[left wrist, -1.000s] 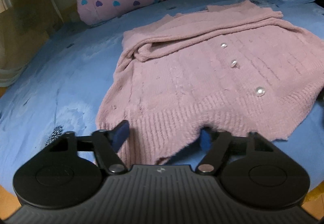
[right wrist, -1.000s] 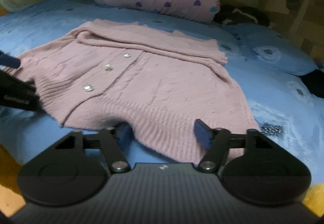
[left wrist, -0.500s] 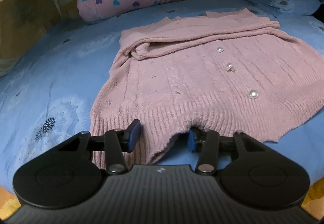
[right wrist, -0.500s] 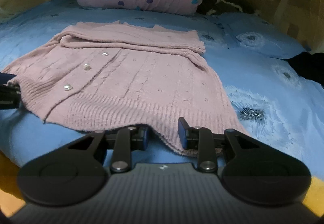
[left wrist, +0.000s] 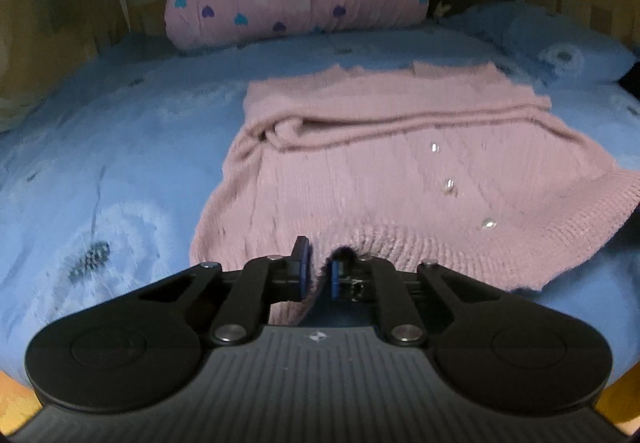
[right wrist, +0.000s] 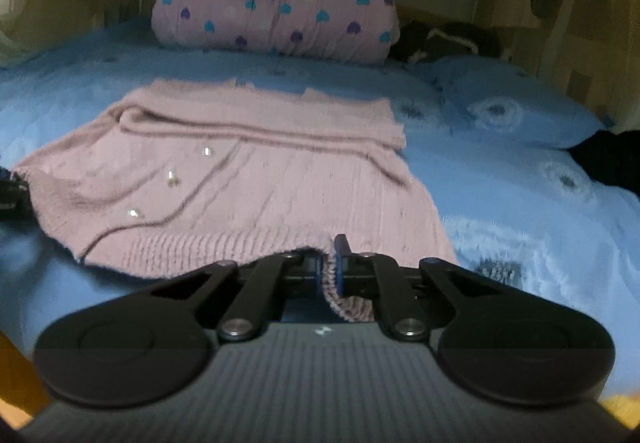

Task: Fold small clothes

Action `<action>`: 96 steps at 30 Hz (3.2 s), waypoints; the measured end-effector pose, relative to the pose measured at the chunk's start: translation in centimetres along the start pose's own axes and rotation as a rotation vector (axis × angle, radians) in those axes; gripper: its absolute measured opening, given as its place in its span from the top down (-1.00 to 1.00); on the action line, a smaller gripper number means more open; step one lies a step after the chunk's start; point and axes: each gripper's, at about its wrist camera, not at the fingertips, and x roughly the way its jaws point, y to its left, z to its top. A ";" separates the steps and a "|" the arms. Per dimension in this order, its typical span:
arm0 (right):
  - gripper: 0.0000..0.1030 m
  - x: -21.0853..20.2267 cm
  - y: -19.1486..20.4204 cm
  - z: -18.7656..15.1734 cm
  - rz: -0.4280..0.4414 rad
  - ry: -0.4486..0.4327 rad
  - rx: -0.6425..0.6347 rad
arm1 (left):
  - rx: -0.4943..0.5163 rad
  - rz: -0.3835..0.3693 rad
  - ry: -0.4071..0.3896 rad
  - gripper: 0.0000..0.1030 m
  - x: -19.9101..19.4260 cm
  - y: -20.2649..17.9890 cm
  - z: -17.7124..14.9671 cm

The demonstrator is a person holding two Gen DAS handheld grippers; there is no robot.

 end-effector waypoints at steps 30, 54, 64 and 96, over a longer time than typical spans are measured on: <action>0.84 -0.8 0.7 6.9 0.024 -0.186 0.003 | 0.026 0.068 -0.224 0.87 -2.5 0.3 6.6; 0.84 -0.3 0.6 7.7 0.048 -0.178 0.008 | 0.216 -0.183 0.038 -0.46 -3.5 -1.2 0.8; 0.84 -0.4 0.8 7.8 0.058 -0.176 0.017 | 0.399 -0.048 0.122 -0.46 0.4 -2.4 -0.7; 0.84 0.5 0.8 10.2 0.000 -0.260 -0.028 | 0.140 0.074 -0.094 0.68 2.6 2.0 10.9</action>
